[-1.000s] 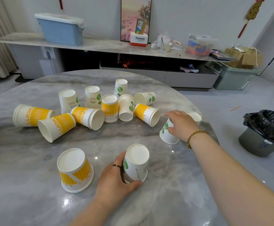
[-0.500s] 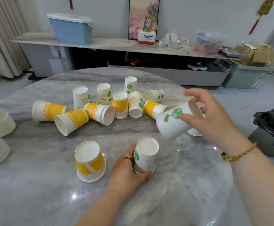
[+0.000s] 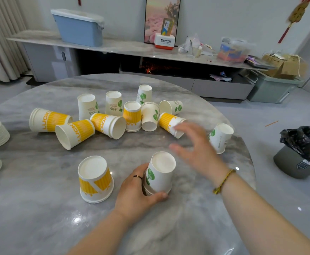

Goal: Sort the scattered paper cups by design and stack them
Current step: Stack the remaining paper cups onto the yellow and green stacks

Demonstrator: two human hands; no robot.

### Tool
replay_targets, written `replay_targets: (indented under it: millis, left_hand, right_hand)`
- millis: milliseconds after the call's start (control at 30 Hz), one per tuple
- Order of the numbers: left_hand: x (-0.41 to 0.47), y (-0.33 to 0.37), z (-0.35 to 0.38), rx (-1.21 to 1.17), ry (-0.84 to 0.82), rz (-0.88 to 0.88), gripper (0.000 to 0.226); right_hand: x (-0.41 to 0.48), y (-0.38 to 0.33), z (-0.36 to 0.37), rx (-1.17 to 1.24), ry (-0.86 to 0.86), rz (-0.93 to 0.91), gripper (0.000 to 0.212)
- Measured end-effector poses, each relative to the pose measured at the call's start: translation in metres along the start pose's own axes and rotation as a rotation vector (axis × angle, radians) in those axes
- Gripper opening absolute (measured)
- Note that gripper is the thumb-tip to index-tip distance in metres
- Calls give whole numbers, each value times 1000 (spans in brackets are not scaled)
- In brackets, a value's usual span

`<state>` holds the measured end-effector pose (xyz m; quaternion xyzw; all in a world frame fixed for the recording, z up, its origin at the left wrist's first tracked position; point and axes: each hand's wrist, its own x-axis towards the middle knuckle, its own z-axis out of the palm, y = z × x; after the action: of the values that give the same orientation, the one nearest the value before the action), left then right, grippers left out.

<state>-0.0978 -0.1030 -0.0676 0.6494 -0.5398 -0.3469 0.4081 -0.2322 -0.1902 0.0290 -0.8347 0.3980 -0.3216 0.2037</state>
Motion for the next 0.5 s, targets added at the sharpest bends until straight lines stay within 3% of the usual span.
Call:
replay_targets:
  millis: [67,100,167,233,367,500]
  left_hand:
    - [1,1,1,9,8,-8,87]
    - [1,1,2,19,17,-12,85]
    - [1,2,2,51,36,-12,79]
    - [1,3,3,99,59,8,73]
    - [2,4,5,127,89,35,73]
    - [3,-1,6,137,123,42,71]
  right_hand:
    - [10,30,-18,-201,337,85,50]
    - [16,45,-27,-298,404,201,48]
    - [24,72,-39,-469,301,465,50]
    - [29,93,-49,-511,167,606,59]
    - [33,113,-49,-274,100,686,67]
    - [27,115,-40,-349,147,690,69]
